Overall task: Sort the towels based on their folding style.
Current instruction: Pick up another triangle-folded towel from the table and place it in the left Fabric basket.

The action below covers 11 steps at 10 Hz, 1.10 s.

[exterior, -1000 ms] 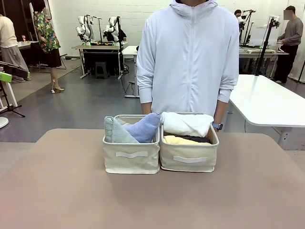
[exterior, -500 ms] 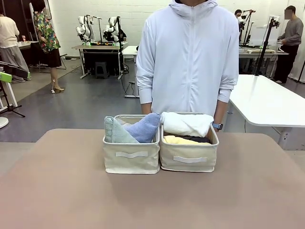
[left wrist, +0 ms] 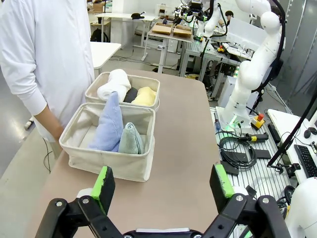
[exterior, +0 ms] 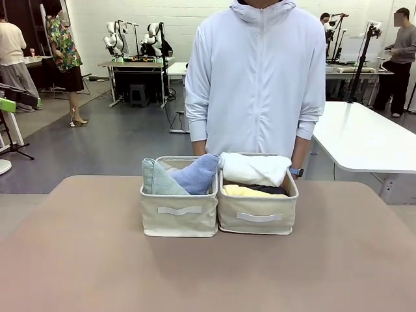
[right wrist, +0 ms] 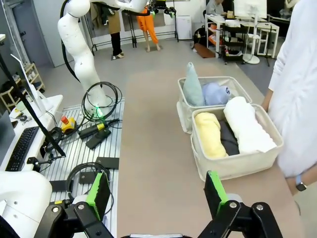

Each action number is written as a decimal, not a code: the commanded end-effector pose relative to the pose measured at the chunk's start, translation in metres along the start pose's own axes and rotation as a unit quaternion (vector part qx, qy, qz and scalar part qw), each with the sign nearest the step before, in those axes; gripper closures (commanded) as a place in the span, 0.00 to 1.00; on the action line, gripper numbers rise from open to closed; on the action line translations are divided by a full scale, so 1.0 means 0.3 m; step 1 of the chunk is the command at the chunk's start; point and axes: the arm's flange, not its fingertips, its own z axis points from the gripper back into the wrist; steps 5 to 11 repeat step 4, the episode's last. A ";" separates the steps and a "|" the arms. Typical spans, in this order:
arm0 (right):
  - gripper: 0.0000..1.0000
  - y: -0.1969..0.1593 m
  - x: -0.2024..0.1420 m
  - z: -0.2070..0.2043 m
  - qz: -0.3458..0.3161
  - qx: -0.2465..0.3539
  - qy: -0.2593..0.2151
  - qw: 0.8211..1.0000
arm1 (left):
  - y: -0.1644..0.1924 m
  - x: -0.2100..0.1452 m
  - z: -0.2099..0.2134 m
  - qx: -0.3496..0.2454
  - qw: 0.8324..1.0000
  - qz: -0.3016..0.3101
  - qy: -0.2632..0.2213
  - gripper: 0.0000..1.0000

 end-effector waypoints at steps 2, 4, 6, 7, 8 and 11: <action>0.00 -0.007 0.010 0.002 0.005 0.002 -0.016 1.000 | -0.006 0.001 0.002 -0.002 1.000 -0.006 -0.002 0.00; 0.00 -0.007 0.010 0.002 0.005 0.002 -0.016 1.000 | -0.006 0.001 0.002 -0.002 1.000 -0.006 -0.002 0.00; 0.00 -0.007 0.010 0.002 0.005 0.002 -0.016 1.000 | -0.006 0.001 0.002 -0.002 1.000 -0.006 -0.002 0.00; 0.00 -0.007 0.010 0.002 0.005 0.002 -0.016 1.000 | -0.006 0.001 0.002 -0.002 1.000 -0.006 -0.002 0.00; 0.00 -0.007 0.010 0.002 0.005 0.002 -0.016 1.000 | -0.006 0.001 0.002 -0.002 1.000 -0.006 -0.002 0.00; 0.00 -0.007 0.010 0.002 0.005 0.002 -0.016 1.000 | -0.006 0.001 0.002 -0.002 1.000 -0.006 -0.002 0.00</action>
